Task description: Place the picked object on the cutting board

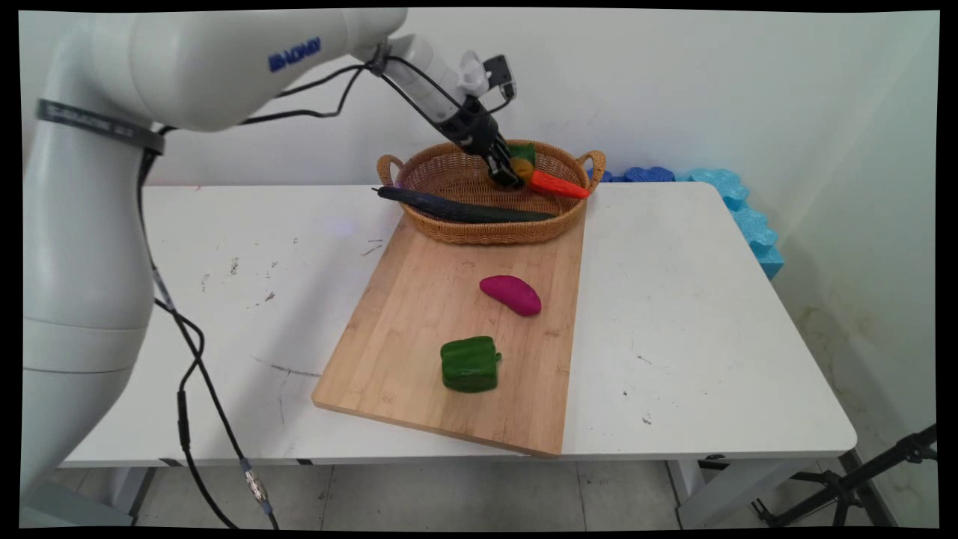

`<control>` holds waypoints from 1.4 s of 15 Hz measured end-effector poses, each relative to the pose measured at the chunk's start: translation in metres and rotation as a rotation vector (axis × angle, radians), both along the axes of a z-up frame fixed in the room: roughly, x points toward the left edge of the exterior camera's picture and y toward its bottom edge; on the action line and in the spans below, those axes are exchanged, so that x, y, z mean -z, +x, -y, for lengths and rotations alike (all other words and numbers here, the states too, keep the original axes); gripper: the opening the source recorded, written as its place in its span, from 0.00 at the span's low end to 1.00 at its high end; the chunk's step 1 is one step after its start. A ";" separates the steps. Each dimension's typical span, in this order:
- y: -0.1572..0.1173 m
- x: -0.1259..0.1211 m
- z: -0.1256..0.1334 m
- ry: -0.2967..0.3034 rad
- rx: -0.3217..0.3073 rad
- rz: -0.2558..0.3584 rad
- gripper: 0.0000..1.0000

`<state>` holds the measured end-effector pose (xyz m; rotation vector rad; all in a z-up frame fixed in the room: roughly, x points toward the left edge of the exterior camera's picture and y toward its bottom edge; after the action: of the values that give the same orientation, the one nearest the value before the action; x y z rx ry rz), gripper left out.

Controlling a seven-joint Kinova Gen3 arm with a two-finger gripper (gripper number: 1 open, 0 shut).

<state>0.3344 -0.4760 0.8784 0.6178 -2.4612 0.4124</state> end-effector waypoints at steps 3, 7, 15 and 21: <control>0.007 -0.021 -0.019 -0.022 0.000 0.001 0.00; 0.017 -0.048 -0.053 -0.036 -0.017 -0.008 0.00; 0.034 -0.077 -0.126 -0.007 -0.054 -0.035 0.00; 0.044 -0.078 -0.188 0.065 -0.050 -0.049 0.00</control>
<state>0.3782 -0.2882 0.9560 0.7094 -2.4247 0.3341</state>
